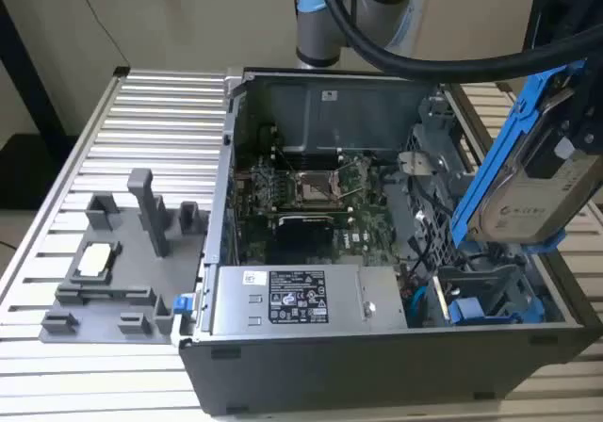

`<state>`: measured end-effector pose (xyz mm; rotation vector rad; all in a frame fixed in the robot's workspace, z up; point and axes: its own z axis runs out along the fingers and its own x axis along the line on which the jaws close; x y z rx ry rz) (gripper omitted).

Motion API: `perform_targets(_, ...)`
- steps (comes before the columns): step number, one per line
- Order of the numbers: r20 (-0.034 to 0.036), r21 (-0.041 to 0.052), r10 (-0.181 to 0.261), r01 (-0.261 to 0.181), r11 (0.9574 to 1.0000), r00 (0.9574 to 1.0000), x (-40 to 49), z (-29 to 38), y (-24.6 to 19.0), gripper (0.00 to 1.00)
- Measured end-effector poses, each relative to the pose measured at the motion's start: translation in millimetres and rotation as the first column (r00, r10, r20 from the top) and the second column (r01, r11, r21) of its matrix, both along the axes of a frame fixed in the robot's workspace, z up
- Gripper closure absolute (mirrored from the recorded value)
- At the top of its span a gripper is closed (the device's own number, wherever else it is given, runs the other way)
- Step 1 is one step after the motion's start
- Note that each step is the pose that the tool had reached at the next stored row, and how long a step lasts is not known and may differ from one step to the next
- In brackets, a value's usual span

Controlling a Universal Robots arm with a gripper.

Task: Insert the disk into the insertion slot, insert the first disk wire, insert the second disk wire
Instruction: 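Insert the disk into the insertion slot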

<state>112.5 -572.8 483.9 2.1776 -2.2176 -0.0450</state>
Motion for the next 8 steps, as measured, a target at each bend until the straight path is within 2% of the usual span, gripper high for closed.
perform_targets(8,-0.0019,-0.0001,0.000,0.000,1.0000,1.0000,0.0,-0.1,0.0,0.67)
